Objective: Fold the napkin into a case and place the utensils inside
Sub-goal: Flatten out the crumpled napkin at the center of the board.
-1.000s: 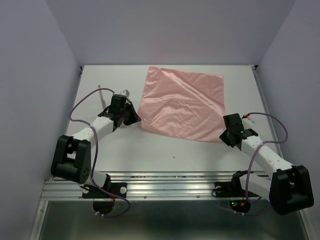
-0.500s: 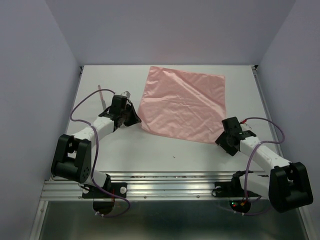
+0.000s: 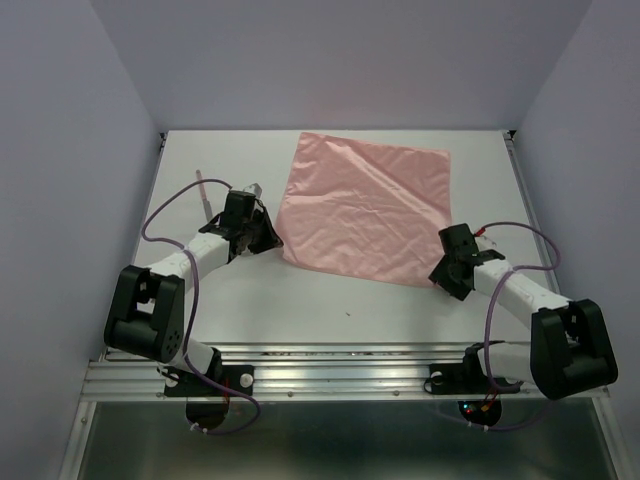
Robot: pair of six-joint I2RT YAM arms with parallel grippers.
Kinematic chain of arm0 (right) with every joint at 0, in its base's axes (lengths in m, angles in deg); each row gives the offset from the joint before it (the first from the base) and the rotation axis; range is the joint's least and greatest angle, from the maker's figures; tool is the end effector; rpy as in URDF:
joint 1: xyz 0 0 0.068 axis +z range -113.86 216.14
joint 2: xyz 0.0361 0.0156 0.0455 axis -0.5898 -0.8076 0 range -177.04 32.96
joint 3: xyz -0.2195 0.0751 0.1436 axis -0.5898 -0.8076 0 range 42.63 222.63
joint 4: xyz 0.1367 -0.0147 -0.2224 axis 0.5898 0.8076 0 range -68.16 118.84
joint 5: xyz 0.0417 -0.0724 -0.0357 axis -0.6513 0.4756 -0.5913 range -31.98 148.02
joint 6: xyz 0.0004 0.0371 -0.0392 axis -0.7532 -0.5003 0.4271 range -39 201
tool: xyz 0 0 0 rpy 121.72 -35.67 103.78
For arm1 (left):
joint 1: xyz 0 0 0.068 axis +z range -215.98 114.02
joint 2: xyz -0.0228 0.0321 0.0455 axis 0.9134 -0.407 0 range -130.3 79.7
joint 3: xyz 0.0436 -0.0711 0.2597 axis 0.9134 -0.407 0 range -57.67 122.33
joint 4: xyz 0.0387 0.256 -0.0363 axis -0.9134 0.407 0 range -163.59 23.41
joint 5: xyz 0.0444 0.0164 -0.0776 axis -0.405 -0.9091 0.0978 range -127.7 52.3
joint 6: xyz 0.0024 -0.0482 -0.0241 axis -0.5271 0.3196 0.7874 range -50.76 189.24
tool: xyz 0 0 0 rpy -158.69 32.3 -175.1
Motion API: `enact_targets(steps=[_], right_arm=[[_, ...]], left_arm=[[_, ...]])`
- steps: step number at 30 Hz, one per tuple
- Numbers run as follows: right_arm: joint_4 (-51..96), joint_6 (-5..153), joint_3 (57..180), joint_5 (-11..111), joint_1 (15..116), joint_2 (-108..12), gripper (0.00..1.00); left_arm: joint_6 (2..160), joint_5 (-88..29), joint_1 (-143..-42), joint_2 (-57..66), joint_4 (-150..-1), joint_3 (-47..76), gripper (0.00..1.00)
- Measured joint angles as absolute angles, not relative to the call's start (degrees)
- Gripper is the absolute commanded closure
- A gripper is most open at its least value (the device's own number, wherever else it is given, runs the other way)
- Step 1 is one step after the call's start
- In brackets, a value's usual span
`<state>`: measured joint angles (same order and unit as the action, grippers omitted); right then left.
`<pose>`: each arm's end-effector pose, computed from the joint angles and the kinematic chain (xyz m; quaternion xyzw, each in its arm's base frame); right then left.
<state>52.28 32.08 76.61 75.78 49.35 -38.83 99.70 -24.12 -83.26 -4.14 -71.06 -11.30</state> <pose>0.2046 0.0368 0.1612 0.3252 0.9146 -0.0337 0.2379 0.2896 -0.0988 0.2047 -0.0537 0.8997 -0.2678 0.3404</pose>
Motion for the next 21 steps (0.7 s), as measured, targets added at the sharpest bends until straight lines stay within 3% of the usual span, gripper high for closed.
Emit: enact_targets(steps=[8,10,13,15,21], right_arm=[[49.20,30.79,76.00,76.79,49.35,-39.05,0.50],[47.82,30.44,75.76,76.81,49.35,-39.20,0.57],[45.76,30.00,75.36,76.70,49.35,-39.66,0.86],[44.47,29.67,74.99,76.63,49.35,-39.84,0.99],[44.30,29.10,74.82,76.98,49.35,-39.42,0.99]], left_arm=[[99.39,-23.87,-83.26,-4.51,-71.06,-11.30,1.00],[99.28,-23.72,-83.26,-4.53,-71.04,-11.30,1.00],[99.13,-23.53,-83.26,-4.55,-71.04,-11.30,1.00],[99.11,-23.46,-83.26,-4.57,-71.04,-11.30,1.00],[99.06,-23.35,-83.26,-4.55,-70.93,-11.30,1.00]])
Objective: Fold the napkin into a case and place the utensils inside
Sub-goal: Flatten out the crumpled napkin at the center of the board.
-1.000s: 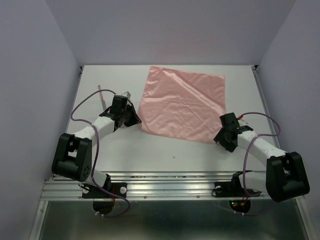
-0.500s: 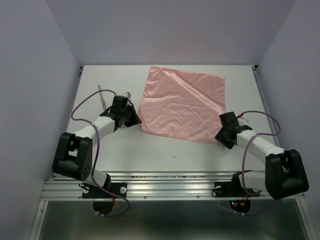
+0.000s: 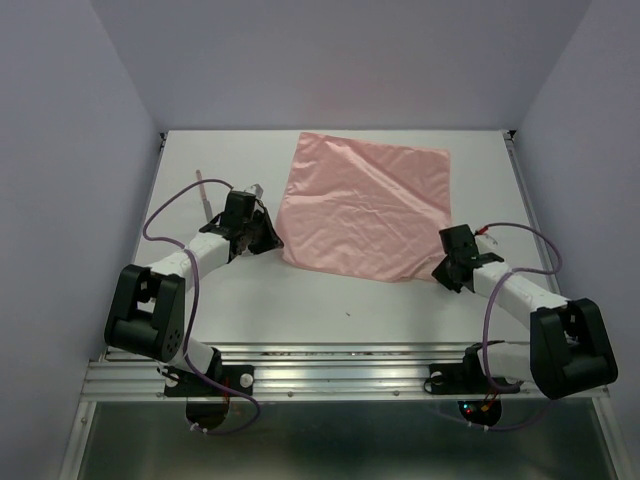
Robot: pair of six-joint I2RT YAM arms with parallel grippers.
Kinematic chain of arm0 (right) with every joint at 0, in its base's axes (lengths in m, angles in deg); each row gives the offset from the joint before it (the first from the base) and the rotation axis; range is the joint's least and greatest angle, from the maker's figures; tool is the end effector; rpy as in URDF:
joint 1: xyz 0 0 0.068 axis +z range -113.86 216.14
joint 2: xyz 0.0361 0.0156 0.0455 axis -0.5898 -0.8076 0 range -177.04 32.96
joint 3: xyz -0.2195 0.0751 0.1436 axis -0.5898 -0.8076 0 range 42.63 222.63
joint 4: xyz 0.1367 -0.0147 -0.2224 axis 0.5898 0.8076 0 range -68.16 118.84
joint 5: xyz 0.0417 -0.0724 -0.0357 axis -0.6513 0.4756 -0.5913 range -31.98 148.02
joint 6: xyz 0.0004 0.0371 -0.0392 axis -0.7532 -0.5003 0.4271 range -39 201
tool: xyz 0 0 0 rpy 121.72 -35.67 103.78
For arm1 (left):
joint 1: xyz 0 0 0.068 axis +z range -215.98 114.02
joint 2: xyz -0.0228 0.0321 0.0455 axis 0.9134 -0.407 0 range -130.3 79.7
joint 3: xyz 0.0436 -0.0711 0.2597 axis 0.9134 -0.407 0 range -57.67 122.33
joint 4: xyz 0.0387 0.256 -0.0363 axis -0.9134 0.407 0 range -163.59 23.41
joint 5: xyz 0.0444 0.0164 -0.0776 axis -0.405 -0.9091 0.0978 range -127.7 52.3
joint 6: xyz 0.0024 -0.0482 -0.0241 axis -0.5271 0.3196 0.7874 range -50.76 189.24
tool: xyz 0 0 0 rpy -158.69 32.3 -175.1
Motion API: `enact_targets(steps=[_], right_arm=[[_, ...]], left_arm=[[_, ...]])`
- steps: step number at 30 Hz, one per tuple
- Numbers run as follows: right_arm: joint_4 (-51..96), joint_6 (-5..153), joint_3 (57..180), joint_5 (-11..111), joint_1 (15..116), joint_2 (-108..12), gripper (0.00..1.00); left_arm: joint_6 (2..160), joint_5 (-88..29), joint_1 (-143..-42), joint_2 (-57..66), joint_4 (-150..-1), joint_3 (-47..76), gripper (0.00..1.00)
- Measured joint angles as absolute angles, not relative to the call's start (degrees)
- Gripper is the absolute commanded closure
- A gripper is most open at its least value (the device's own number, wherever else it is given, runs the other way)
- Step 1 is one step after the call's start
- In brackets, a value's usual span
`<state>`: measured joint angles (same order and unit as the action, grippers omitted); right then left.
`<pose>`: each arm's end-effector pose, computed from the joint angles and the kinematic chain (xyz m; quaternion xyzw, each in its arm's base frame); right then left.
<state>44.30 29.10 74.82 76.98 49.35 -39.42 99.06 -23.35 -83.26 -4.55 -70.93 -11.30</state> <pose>0.2122 0.0379 0.1572 0.3542 0.8914 -0.0094 0.2826 0.2898 -0.0993 0.2025 -0.0465 0.9015 -0.2698 0.3352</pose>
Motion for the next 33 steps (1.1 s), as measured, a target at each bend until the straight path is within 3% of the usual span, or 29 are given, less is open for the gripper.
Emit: enact_targets(steps=[5,10,24,33], right_arm=[[49.81,29.72,76.15,78.05,49.46,-34.26,0.99],[54.14,32.80,86.66,81.55,49.46,-30.81,0.99],[53.39,50.92,126.09,93.59,49.46,-31.95,0.99],[48.87,59.05,137.22,94.97,49.53,-27.12,0.99]], left_arm=[[98.54,-23.39,-83.26,-4.53,-69.16,-10.12,1.00],[98.12,-23.83,-83.26,-1.12,-68.70,-7.69,1.00],[94.08,-22.65,-81.73,2.53,-64.31,24.63,1.00],[88.07,-24.66,-81.75,11.86,-61.31,32.33,1.00]])
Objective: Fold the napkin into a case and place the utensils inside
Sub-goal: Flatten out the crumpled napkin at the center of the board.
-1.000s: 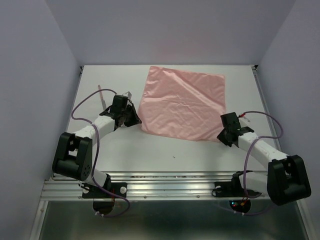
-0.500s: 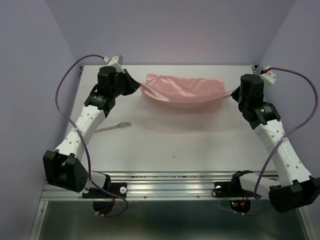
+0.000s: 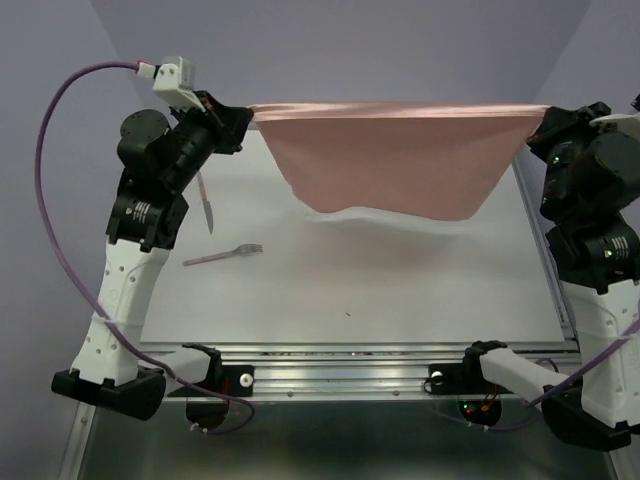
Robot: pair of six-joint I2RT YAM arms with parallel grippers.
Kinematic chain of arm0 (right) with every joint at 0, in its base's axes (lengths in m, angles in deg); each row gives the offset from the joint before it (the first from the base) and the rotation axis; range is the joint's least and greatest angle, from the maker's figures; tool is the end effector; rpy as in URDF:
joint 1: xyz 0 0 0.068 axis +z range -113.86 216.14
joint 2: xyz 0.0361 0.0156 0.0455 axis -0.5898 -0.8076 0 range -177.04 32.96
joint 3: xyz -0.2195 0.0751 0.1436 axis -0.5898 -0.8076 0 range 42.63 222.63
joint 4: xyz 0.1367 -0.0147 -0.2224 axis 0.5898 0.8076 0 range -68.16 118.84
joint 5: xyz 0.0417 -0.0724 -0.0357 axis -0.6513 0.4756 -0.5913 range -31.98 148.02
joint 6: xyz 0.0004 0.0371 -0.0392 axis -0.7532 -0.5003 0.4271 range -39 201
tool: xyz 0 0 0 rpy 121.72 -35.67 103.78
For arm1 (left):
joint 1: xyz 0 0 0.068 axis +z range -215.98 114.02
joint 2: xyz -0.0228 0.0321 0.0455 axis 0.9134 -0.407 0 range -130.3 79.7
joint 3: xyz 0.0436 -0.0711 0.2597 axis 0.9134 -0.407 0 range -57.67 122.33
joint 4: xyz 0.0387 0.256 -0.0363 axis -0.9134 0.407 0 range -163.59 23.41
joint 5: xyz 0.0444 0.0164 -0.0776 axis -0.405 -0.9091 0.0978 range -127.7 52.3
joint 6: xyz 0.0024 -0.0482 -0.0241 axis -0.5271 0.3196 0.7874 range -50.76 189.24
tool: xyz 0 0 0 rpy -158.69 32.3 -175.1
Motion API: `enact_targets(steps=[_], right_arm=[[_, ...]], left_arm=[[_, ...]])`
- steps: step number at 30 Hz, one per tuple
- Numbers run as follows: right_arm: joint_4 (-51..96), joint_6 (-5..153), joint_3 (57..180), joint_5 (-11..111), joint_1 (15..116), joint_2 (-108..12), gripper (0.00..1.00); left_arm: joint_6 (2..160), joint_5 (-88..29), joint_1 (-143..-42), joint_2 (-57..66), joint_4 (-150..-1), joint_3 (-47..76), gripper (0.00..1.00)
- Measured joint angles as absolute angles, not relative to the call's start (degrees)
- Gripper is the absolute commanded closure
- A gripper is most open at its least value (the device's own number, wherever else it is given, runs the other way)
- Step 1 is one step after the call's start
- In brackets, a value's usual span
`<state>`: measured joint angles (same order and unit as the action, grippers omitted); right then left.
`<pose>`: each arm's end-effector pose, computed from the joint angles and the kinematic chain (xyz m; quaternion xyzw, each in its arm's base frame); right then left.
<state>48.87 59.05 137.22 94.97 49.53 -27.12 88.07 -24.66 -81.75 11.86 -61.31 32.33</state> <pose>0.1584 0.0156 0.5438 0.2842 0.6060 0.0172 0.7428 0.2210 -0.0707 0.5246 0.0698 0.6415 -0.2959 0.7043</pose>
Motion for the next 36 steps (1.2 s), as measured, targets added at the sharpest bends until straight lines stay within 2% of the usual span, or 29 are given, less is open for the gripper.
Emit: enact_targets(steps=[8,15,19,25,29,36], right_arm=[[47.16,59.03,144.59,89.64,50.14,-20.01,0.99],[47.29,56.56,144.52,86.36,50.47,-14.02,0.99],[46.44,56.71,138.64,89.31,50.49,-13.67,0.99],[45.57,57.34,126.23,98.10,50.47,-20.82,0.99],[41.96,59.46,118.82,102.56,50.34,-30.64,0.99],[32.96,63.31,113.05,99.54,48.02,-44.91,0.99]], left_arm=[[86.58,-21.54,-82.45,21.85,-61.20,39.19,1.00],[86.32,-18.24,-82.78,26.38,-60.44,40.18,1.00],[86.15,-18.96,-82.78,26.51,-61.01,37.38,1.00],[85.53,-23.57,-82.74,18.38,-62.80,31.67,1.00],[85.60,-26.45,-81.80,8.89,-64.59,25.27,1.00],[86.28,-27.61,-80.44,-9.64,-66.62,22.82,1.00]])
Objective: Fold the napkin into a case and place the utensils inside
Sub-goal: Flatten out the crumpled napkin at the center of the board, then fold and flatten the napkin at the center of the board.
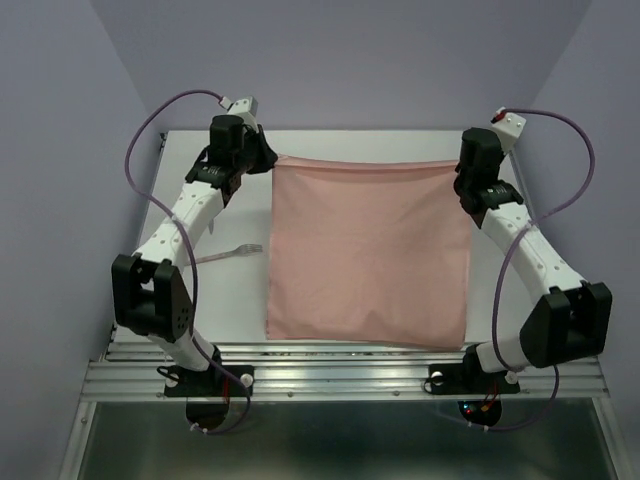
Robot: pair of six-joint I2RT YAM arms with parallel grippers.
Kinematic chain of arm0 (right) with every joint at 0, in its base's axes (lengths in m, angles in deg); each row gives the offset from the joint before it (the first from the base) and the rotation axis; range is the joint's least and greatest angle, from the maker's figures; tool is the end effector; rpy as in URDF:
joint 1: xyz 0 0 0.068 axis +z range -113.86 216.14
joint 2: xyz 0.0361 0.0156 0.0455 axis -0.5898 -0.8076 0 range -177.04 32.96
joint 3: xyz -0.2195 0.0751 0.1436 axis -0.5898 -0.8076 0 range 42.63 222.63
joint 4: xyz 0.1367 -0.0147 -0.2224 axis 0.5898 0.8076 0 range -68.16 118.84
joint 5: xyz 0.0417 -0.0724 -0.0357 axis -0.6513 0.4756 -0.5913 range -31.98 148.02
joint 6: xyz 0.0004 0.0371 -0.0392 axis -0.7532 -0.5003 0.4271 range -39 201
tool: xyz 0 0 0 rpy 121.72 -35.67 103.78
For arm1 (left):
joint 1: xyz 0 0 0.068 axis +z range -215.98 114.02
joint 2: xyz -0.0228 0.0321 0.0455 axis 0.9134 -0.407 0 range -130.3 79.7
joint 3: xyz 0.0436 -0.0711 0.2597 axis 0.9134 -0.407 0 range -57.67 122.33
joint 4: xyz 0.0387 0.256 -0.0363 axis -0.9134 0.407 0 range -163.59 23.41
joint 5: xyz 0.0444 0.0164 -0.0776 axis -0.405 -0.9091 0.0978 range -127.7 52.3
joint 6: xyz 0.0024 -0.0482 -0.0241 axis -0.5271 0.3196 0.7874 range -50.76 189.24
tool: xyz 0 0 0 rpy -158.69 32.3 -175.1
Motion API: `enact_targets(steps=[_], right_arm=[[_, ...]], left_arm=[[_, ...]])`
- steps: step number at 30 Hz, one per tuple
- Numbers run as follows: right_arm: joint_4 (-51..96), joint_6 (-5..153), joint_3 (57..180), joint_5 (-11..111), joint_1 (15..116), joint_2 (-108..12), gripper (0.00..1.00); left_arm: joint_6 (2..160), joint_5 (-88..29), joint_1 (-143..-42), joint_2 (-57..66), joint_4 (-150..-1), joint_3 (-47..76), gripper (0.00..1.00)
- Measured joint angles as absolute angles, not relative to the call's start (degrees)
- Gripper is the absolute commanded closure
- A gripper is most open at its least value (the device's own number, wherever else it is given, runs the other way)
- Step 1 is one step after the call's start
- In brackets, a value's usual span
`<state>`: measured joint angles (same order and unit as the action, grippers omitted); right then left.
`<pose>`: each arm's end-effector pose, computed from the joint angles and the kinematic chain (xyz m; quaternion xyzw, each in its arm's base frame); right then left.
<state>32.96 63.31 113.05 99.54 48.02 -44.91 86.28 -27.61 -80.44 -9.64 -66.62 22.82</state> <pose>0.3087 0.0408 0.3672 0.2451 0.7478 -0.1390 0.6012 0.3599 -0.0992 0.3693 0.0351 0.7956 -0.2306 0.5591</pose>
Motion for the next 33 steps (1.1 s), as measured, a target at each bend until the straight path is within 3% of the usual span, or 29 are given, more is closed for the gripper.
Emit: enact_targets(steps=[10,20,25,33], right_arm=[[19.62,63.53,116.17,89.40,41.46,-65.59,0.99],[15.45,61.61,128.00,80.85,38.80,-78.11,0.99],[14.90,59.75,125.66,77.38,38.60,-76.69,0.99],[16.37,56.49,107.23,71.63,38.23,-61.87,0.99]], left_arm=[[87.94,-26.19,-79.81,-28.79,-68.57,31.78,1.00],[87.70,-24.16,-77.01,-45.18,-64.31,56.28,1.00],[87.83,-23.00,-76.84,-44.05,-63.48,53.33,1.00],[89.23,-21.32,-77.58,-31.57,-61.90,32.44,1.00]])
